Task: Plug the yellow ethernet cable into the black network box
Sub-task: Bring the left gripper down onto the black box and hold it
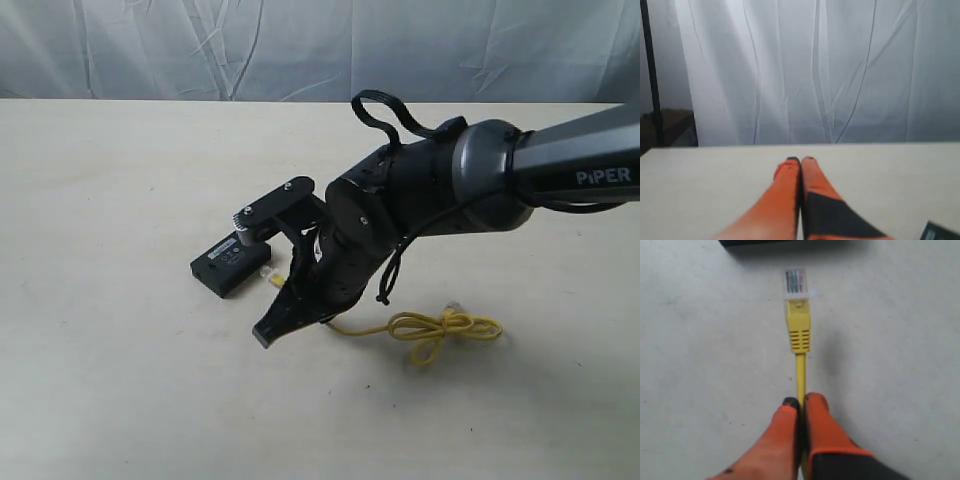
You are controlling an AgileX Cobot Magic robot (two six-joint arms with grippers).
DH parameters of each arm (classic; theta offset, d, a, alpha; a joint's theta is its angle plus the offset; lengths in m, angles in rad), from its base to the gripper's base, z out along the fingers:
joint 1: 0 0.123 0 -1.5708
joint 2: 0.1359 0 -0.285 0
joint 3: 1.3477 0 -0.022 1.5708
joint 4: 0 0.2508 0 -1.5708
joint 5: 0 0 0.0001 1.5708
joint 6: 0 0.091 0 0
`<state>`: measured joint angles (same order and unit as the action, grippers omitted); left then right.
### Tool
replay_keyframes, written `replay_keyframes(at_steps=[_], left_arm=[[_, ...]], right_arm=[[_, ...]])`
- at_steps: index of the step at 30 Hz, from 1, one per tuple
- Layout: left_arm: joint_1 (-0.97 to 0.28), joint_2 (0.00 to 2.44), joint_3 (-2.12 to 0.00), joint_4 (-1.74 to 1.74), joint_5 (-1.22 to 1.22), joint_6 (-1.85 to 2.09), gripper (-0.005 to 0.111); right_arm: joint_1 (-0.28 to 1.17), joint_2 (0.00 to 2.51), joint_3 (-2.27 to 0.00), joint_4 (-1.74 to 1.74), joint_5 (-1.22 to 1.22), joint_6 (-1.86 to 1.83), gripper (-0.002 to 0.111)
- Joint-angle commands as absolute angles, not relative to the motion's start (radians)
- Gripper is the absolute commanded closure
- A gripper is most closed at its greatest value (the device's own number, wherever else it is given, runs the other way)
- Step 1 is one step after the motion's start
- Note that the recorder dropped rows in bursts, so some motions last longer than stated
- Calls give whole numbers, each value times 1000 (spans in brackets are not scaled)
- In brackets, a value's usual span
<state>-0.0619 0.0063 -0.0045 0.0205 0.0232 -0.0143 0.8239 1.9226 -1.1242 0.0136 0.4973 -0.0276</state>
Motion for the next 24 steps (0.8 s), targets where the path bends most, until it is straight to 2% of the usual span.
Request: replay_keyframes(at_steps=[1, 4, 8, 13, 17, 24], left_arm=[[-61, 0, -5, -40, -192, -21, 107], [-61, 146, -158, -60, 106, -20, 107], [-61, 443, -316, -22, 176, -15, 107], [-63, 950, -597, -65, 341, 183, 107], [-63, 1368, -861, -286, 497, 485, 107], [-72, 1885, -1221, -753, 727, 961, 107]], right_arm=[[819, 1911, -1119, 8, 482, -35, 109], [819, 1911, -1119, 8, 441, -35, 109], [819, 1911, -1119, 8, 429, -35, 109], [819, 1911, -1119, 0, 429, -41, 109], [819, 1911, -1119, 0, 443, -57, 109], [857, 1923, -1119, 0, 430, -135, 109]])
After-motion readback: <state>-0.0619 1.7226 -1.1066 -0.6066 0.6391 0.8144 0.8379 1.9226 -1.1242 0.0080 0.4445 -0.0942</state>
